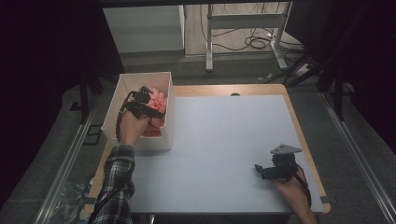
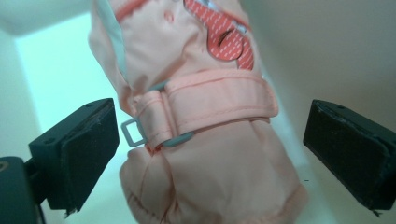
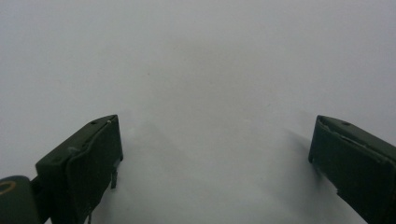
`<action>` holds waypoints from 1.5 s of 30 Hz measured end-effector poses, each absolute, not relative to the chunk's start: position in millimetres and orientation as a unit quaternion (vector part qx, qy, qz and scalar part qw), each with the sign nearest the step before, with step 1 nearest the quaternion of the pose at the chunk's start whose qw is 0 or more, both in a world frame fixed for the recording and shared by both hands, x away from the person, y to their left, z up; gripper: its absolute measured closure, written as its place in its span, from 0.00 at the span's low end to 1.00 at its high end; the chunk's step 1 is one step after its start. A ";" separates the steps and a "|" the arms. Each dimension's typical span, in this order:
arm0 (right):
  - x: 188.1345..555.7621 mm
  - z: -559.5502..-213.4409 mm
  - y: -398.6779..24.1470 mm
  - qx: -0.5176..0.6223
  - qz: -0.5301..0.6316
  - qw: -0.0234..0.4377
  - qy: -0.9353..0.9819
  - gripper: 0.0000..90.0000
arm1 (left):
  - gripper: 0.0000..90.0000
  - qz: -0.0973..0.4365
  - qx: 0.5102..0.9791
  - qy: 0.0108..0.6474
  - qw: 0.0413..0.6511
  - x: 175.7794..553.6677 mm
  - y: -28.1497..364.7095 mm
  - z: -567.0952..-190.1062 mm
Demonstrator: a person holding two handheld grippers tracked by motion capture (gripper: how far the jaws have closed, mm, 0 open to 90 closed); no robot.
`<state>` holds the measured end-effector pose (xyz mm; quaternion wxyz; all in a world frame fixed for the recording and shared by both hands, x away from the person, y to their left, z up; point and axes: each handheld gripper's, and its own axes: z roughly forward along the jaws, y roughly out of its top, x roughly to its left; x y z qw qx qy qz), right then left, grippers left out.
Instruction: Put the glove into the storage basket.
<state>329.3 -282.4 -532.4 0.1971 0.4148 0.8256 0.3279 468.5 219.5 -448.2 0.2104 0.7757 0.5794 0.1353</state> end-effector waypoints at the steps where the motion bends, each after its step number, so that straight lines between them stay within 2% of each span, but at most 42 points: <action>1: 329.3 -532.4 -282.4 0.415 0.328 0.197 0.826 0.03 | 0.04 0.139 0.775 0.578 0.215 467.1 220.3 -445.6; 24: 329.2 -532.5 -282.4 0.415 0.328 0.198 0.825 0.03 | 0.04 0.172 0.774 0.542 0.278 447.5 217.6 -406.7; 45: 329.1 -532.4 -282.3 0.414 0.328 0.198 0.825 0.03 | 0.04 0.160 0.788 0.491 0.336 433.0 188.6 -381.5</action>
